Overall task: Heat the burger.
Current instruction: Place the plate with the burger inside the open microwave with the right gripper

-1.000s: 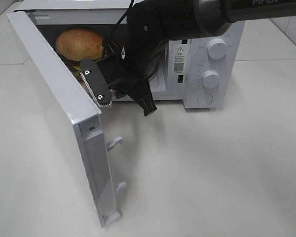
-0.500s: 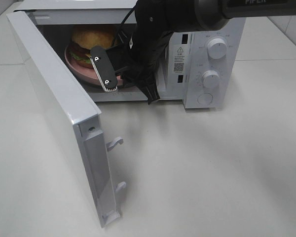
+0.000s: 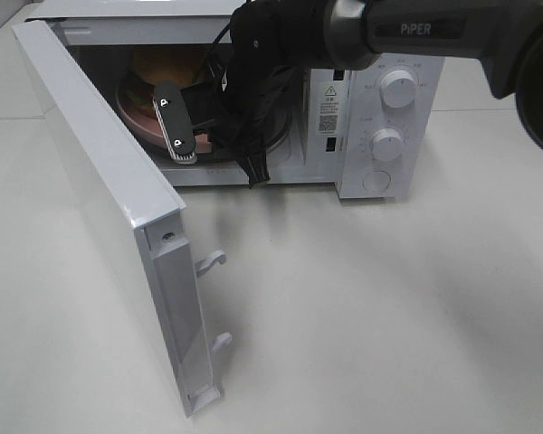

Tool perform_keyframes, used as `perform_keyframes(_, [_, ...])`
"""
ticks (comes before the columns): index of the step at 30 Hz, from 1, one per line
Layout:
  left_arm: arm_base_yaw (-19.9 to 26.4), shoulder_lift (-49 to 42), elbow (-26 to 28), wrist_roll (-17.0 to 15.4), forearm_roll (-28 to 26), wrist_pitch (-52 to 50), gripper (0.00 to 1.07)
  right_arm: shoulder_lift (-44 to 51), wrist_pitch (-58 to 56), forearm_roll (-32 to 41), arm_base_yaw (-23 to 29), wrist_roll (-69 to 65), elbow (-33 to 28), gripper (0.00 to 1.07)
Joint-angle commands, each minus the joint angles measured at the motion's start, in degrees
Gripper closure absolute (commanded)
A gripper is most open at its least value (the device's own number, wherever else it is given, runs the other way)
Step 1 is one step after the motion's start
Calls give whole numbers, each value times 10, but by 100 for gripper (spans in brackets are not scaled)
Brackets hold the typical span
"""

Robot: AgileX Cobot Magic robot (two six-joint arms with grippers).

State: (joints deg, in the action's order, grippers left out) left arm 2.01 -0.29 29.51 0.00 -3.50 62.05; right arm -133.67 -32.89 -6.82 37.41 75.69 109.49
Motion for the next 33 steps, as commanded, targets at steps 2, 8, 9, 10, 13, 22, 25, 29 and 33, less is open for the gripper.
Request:
perform_keyframes(2, [0,-9,0,0,-1,-7,4,-6,17,0,-2,-9,32,107])
perform_keyframes(8, [0,-9,0,0,-1,-7,4,-8,18,0,-2,-9,36,107])
perform_keyframes(9, [0,-9,0,0,-1,-7,4,-8,18,0,-2,-9,36,107])
perform_keyframes(10, [0,-9,0,0,-1,-7,4,-10,18,0,-5,-9,36,107])
perform_keyframes(13, [0,-9,0,0,-1,-7,4,-10,16,0,-7,-9,36,107])
perform_keyframes(22, [0,-9,0,0,-1,-7,4,-15,18,0,-9,-9,37,107])
perform_keyframes(25, [0,-9,0,0,-1,-7,4,-24,14,0,-9,-9,46,107])
perform_keyframes(29, [0,-9,0,0,-1,-7,4,-38,6,1,-9,-17,69,107])
perform_keyframes(33, [0,-9,0,0,-1,-7,4,-40,6,2,-9,-20,69,107])
